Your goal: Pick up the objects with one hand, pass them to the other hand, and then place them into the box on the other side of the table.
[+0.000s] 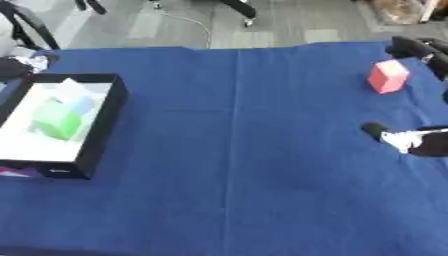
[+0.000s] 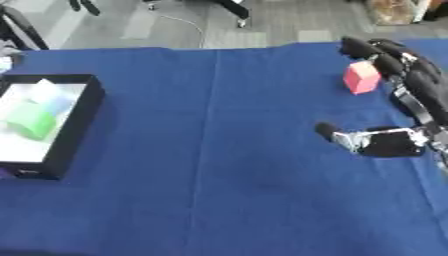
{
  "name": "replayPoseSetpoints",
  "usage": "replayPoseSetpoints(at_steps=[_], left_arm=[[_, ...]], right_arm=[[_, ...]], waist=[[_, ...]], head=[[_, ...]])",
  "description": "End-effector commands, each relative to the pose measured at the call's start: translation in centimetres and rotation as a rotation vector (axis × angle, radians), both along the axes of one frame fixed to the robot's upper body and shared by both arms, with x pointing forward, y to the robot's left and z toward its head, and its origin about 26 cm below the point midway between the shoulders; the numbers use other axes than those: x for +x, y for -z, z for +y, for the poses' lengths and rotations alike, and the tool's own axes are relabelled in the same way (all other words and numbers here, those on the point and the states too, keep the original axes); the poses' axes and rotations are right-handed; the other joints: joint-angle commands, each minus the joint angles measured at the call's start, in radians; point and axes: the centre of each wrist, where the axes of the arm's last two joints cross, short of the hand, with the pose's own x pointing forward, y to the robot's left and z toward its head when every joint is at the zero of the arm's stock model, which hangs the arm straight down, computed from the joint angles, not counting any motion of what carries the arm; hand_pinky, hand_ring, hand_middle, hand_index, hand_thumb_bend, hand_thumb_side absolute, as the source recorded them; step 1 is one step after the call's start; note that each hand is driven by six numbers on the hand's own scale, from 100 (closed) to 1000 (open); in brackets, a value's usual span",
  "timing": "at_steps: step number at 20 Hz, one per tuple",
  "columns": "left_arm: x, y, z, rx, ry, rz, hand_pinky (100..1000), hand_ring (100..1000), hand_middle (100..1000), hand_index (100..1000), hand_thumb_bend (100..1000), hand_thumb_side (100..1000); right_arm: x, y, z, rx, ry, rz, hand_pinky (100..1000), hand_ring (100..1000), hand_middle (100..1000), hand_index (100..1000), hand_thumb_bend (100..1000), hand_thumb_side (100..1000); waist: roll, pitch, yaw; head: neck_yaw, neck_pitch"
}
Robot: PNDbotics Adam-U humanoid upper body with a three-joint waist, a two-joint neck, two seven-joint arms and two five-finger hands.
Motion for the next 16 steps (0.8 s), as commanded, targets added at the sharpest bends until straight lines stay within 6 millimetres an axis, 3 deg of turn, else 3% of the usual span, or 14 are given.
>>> replayPoseSetpoints(at_steps=[1, 7, 16], left_arm=[[-1.0, -2.0, -1.8, -0.024, 0.163, -0.089, 822, 765, 768, 899, 677, 723], [-1.8, -2.1, -5.4, -0.068, 0.386, -0.111, 808, 758, 759, 885, 641, 733], [-2.5, -1.2, -11.1, -0.181, 0.651, -0.084, 758, 735, 729, 856, 569, 775]], right_arm=[[-0.5, -1.5, -1.0, -0.023, 0.002, 0.003, 935, 783, 814, 994, 487, 504], [0.1, -3.1, -3.0, -0.093, 0.093, 0.058, 932, 804, 841, 995, 498, 513], [5.6, -4.6, -8.8, 0.048, 0.404, 0.093, 933, 786, 819, 988, 474, 538]], waist=[[-0.016, -0.018, 0.007], [-0.019, -0.010, 0.024], [-0.019, 0.011, 0.069]], head=[[-0.048, -0.002], [-0.153, -0.002], [-0.376, -0.002]])
